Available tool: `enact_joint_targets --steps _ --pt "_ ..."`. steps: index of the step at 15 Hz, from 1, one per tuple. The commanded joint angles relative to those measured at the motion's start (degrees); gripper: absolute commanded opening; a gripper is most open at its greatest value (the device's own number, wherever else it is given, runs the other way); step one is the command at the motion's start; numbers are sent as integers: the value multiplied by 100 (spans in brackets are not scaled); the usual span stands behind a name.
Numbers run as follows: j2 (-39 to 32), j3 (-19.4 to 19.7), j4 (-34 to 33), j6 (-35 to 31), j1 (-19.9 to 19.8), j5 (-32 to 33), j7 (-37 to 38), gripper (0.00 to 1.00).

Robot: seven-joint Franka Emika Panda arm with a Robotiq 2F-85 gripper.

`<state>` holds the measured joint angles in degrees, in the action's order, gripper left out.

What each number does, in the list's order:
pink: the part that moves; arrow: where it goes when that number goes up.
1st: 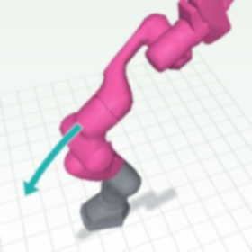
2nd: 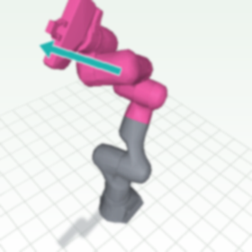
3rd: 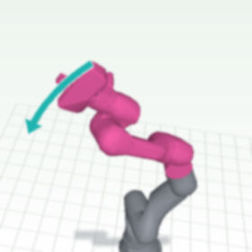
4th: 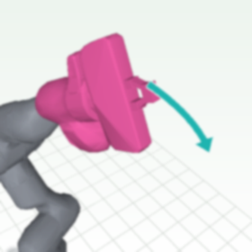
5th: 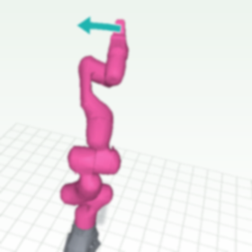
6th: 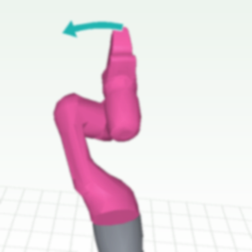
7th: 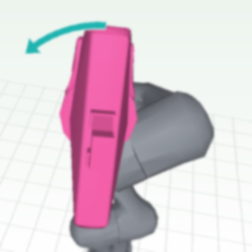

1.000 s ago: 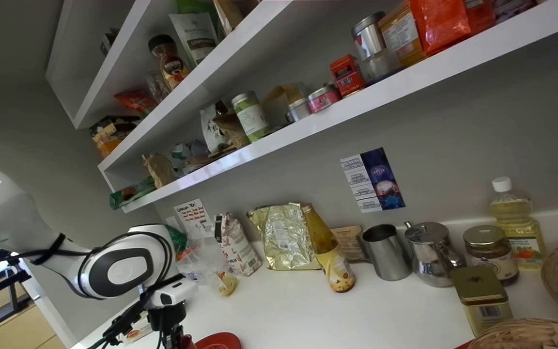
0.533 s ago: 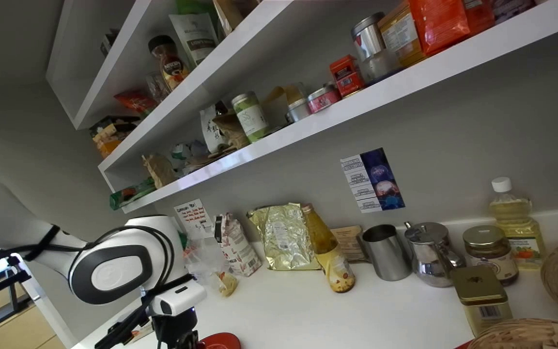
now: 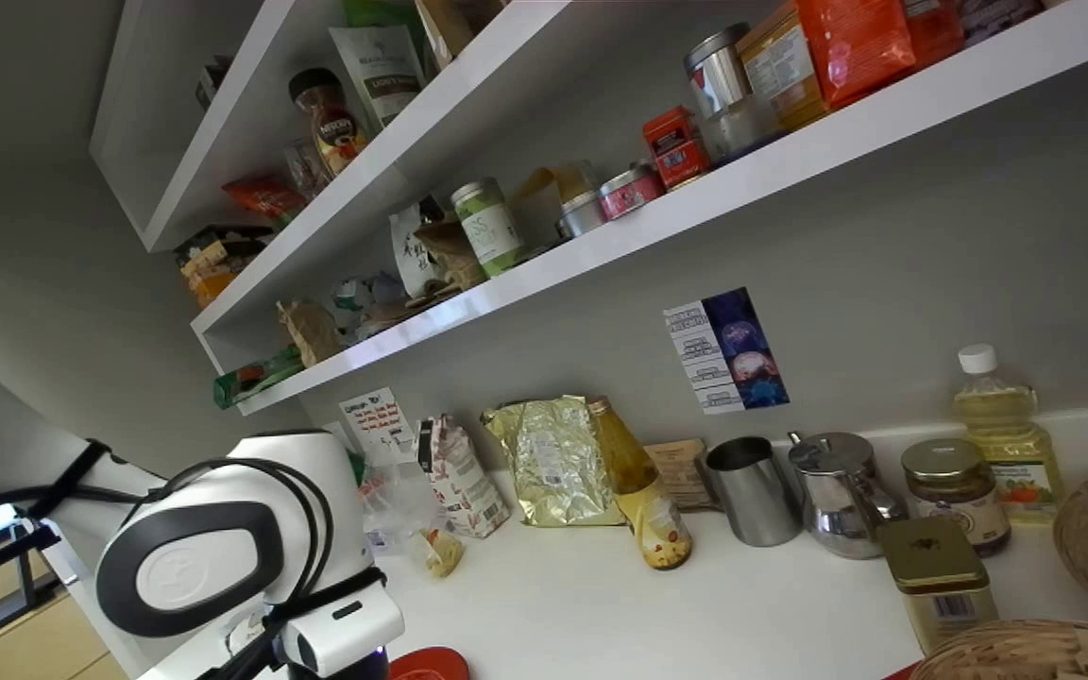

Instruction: Take the cup off of the pot

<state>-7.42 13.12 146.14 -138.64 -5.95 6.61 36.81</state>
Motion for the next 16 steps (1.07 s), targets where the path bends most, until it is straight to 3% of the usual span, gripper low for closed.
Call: enact_joint_targets --steps 1,16 --pt "-135 -47 154 -93 0 55 29 2" --pt "-1012 -75 -213 -581 135 -517 886 2"
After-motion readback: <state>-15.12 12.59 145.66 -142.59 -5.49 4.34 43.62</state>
